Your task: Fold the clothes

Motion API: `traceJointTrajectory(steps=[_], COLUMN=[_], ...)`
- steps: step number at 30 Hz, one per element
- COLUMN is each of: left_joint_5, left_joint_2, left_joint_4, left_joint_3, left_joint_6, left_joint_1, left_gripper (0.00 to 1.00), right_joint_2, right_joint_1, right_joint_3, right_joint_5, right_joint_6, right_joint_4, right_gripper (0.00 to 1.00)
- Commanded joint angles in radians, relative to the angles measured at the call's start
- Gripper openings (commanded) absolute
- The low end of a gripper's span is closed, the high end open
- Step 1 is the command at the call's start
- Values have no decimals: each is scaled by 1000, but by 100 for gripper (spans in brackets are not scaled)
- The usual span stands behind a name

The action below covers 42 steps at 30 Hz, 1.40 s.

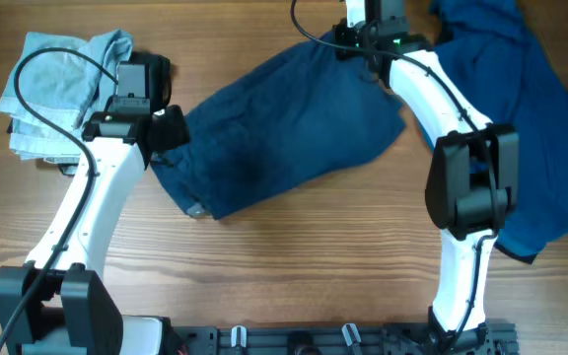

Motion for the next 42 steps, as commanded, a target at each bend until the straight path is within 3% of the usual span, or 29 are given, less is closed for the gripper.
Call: traceJointTrajectory(steps=[1, 4, 5, 6, 8, 9, 13, 19, 28, 33, 35, 36, 39, 42], left_joint_5=[8, 8, 8, 9, 41, 56, 80, 106, 105, 106, 105, 105, 105, 106], left_joint_2=[-13, -13, -13, -14, -14, -13, -14, -13, -14, -13, -13, -13, -13, -13], left_joint_4=[-3, -30, -46, -62, -114, -126, -120, -108, -79, -65, -64, -64, -64, -69], left_joint_3=[15, 15, 15, 15, 15, 15, 15, 15, 15, 15, 15, 15, 15, 15], left_joint_6=[5, 5, 0, -2, -2, -2, -2, -2, 2, 2, 2, 2, 2, 2], left_joint_1=[3, 3, 3, 3, 3, 3, 3, 3, 3, 3, 3, 3, 3, 3], left_gripper=[4, 8, 22, 47, 70, 73, 75, 77, 83, 84, 84, 84, 84, 84], right_joint_2=[82, 11, -18, -40, -59, -59, -54, -10, 105, 158, 177, 182, 175, 99], right_joint_1=[-4, -39, -63, -92, -166, -186, -241, -239, -232, -224, -224, -224, -225, -229], right_joint_3=[22, 50, 74, 100, 118, 117, 92, 92, 92, 92, 92, 92, 95, 95], right_joint_5=[91, 84, 45, -5, -98, -120, -137, -149, -266, -274, -274, -274, -235, -233], right_joint_6=[45, 69, 67, 63, 37, 23, -24, -146, -450, -465, -460, -447, -254, -111], right_joint_4=[1, -182, -288, -392, -571, -618, -726, -738, -741, -721, -715, -716, -720, -758], right_gripper=[100, 100, 100, 100, 100, 100, 100, 97, 92, 86, 77, 68, 4, 4])
